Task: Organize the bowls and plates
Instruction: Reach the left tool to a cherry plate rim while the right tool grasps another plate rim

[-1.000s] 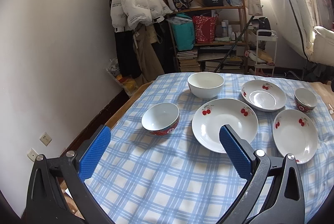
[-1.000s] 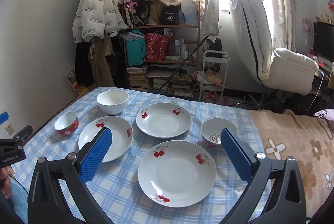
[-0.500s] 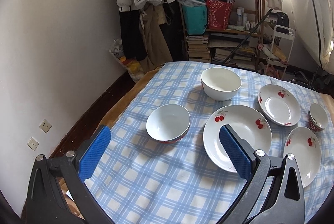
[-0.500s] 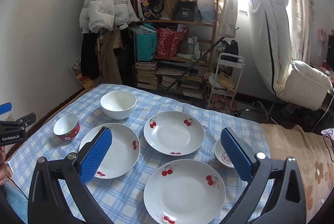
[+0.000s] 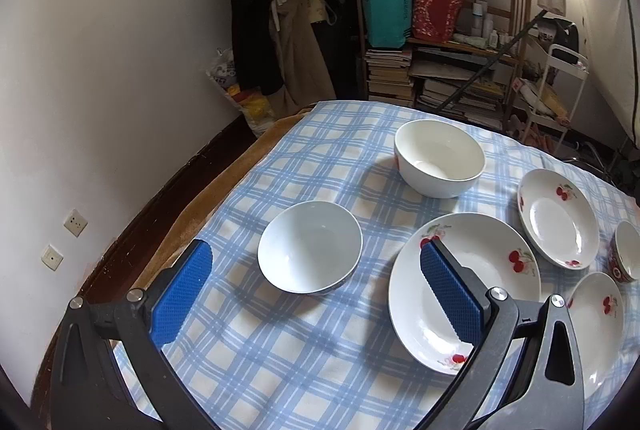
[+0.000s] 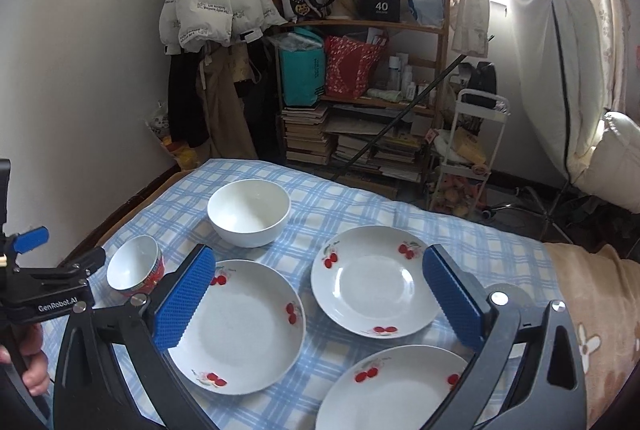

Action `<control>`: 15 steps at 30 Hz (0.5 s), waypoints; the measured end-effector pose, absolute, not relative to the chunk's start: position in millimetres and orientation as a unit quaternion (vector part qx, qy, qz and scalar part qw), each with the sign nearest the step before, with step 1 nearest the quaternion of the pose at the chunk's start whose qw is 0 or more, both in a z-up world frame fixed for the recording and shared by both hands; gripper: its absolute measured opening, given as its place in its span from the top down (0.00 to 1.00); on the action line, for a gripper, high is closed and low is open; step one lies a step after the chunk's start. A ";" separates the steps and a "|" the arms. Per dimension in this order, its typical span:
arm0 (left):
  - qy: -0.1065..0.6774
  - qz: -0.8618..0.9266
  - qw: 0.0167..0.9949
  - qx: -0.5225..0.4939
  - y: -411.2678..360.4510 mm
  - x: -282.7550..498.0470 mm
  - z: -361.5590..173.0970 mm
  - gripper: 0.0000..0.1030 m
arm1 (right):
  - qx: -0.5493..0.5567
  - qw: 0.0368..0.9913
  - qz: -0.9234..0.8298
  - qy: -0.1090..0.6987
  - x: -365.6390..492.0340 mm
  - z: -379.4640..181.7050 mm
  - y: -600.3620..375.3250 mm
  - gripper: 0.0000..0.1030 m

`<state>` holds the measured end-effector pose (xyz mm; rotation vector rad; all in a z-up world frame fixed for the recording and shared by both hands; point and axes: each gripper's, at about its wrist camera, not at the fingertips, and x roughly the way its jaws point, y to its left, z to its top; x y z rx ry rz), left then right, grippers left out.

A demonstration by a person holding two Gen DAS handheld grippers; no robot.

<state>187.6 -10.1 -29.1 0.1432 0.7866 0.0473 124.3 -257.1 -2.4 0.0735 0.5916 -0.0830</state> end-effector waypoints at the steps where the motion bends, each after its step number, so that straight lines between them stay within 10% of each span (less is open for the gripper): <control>1: 0.386 0.021 0.920 0.071 -11.1 189.8 -32.9 0.01 | 0.035 0.955 -0.038 0.291 126.4 -5.1 -256.6 0.01; 15: 0.441 -0.019 0.894 0.075 -30.8 204.1 -75.8 0.01 | 0.020 0.933 -0.033 0.357 167.2 -65.2 -249.9 0.01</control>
